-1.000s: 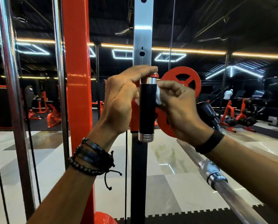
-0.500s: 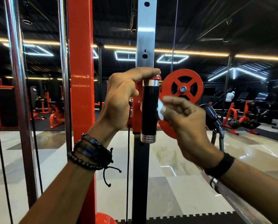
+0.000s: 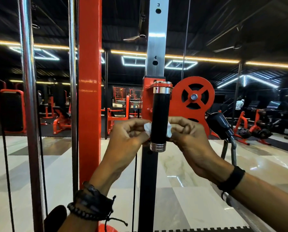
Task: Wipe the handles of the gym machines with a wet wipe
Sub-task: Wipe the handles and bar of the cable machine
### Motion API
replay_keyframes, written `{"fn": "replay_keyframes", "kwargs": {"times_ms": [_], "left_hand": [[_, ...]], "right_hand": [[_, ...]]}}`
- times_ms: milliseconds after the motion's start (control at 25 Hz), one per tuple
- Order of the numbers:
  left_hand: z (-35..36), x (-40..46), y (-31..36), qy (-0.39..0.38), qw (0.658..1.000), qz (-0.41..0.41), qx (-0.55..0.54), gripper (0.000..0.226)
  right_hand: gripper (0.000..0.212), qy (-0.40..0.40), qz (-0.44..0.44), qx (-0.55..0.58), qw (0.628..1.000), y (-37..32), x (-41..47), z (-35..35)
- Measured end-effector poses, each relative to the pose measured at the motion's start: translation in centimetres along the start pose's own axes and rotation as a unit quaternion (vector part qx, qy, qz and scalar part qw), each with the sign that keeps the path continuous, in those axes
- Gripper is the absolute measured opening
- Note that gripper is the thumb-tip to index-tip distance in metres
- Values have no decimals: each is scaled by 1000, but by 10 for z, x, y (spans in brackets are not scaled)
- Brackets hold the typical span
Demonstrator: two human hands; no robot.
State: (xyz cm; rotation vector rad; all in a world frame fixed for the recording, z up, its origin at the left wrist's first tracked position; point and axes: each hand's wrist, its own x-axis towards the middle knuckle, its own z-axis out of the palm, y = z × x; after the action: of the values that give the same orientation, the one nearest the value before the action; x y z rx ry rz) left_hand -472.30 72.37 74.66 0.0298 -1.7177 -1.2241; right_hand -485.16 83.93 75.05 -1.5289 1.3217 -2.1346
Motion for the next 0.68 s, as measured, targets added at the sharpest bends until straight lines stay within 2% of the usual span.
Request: {"fn": "replay_keyframes", "kwargs": {"times_ms": [120,200,280,360,400,520,680], "left_hand": [[2,-2,1,39,999,27,-22,14],[1,-3,3,73,996,57,-14,19],[1,-3,9,99,990,99,-25,22],[1,-5,17,83,984,150,-49,16],[0,-6,21,60,983,166,-56,12],[-1,-11,21,-3,984,174,-51,10],[0,-15,3,-6,991,115,-61,11]], "right_hand": [[20,27,-23,-53,998,0,4,1],[18,86,-109,-143,980,-5,4,-2],[14,109,-273,-261,920,-17,1,-2],[12,67,-415,-354,835,-31,-2,3],[15,37,-455,-392,799,-35,-3,5],[19,-54,-491,-485,722,-28,-6,10],[20,-94,-493,-552,666,-15,-9,6]]}}
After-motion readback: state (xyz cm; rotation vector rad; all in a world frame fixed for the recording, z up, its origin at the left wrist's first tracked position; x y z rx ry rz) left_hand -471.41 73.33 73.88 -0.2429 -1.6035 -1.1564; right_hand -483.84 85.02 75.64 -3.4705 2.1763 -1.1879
